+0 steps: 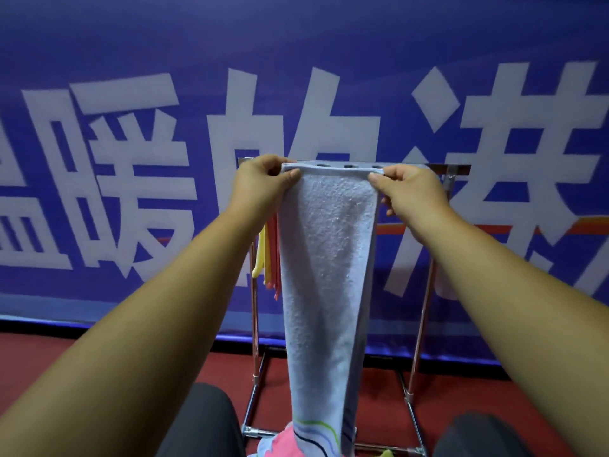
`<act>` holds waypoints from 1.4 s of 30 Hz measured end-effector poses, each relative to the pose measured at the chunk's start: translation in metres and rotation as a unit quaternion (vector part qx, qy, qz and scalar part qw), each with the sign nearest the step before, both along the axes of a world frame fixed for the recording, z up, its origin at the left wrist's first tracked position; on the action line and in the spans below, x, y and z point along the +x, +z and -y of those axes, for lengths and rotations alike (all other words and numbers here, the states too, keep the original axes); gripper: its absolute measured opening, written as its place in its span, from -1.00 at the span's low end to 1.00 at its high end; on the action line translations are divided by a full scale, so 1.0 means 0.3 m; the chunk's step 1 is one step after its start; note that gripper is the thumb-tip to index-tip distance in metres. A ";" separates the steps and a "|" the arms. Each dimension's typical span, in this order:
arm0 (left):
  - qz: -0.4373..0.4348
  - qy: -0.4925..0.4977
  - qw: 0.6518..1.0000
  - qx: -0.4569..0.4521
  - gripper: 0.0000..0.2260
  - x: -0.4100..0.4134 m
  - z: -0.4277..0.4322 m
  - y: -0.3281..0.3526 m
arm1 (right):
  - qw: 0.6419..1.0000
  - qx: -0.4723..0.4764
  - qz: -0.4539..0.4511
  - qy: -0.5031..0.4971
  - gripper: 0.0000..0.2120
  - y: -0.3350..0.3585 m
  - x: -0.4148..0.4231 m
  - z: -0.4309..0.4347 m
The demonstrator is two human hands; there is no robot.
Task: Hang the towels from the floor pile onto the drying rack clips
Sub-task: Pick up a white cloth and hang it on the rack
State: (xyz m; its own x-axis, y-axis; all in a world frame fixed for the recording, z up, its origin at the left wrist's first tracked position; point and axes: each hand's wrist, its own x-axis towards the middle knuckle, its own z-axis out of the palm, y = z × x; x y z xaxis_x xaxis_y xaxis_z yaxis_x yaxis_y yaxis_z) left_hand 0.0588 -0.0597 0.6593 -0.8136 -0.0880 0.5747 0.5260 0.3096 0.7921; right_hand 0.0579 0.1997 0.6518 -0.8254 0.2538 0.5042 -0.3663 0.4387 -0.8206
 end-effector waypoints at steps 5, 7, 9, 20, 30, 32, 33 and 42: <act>0.041 -0.020 0.998 0.041 -0.93 -0.022 -0.001 -0.003 | 0.993 -0.089 0.031 0.074 -0.87 0.001 -0.013 0.005; 0.059 -0.021 0.997 0.052 -0.92 -0.029 -0.004 -0.009 | 0.979 -0.158 0.066 0.113 -0.88 -0.006 -0.010 0.015; 0.072 -0.013 0.996 0.058 -0.89 -0.037 -0.008 -0.015 | 0.970 -0.187 0.080 0.132 -0.79 -0.019 -0.008 0.026; 0.156 0.069 0.985 0.029 -0.96 -0.127 -0.030 -0.051 | 0.955 -0.249 0.113 0.117 -0.79 -0.064 -0.035 0.073; 0.174 0.062 0.981 0.059 -0.90 -0.174 -0.115 -0.192 | 0.959 -0.233 0.132 0.096 -0.86 -0.175 -0.115 0.196; 0.143 0.047 0.988 0.040 -0.87 -0.175 -0.127 -0.217 | 0.965 -0.216 0.129 0.080 -0.88 -0.190 -0.132 0.209; 0.127 0.038 0.990 0.037 -0.87 -0.171 -0.133 -0.226 | 0.966 -0.210 0.129 0.075 -0.88 -0.195 -0.143 0.213; 0.111 -0.049 0.992 0.041 -0.75 -0.165 -0.173 -0.245 | 0.972 -0.186 0.124 0.079 -0.84 -0.189 -0.150 0.238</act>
